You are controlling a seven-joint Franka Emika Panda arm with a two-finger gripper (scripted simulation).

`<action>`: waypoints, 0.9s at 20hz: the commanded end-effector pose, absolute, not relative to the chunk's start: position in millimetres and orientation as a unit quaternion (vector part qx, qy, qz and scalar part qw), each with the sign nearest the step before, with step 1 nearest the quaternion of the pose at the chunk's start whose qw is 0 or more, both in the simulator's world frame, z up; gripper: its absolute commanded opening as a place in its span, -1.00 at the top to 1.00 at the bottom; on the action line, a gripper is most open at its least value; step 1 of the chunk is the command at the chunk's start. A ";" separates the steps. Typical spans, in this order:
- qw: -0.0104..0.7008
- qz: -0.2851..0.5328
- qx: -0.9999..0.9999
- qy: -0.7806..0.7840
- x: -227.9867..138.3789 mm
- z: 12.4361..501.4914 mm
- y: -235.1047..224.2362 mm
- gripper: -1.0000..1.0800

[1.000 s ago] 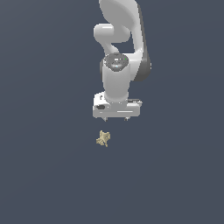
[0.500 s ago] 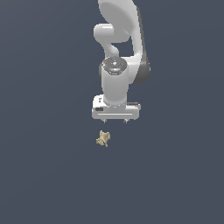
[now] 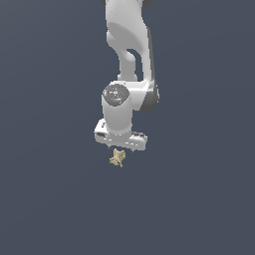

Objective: Pick up the object and move it to a goal position.

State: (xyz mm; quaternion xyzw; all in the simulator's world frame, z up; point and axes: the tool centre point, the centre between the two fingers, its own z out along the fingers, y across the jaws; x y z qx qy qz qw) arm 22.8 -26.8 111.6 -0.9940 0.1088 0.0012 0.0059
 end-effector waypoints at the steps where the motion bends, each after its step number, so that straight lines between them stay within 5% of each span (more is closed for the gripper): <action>1: 0.003 0.000 -0.991 0.130 27.3 101.8 -36.5 -0.92; 18: 0.000 0.000 -0.988 0.153 30.1 60.1 -47.3 -0.92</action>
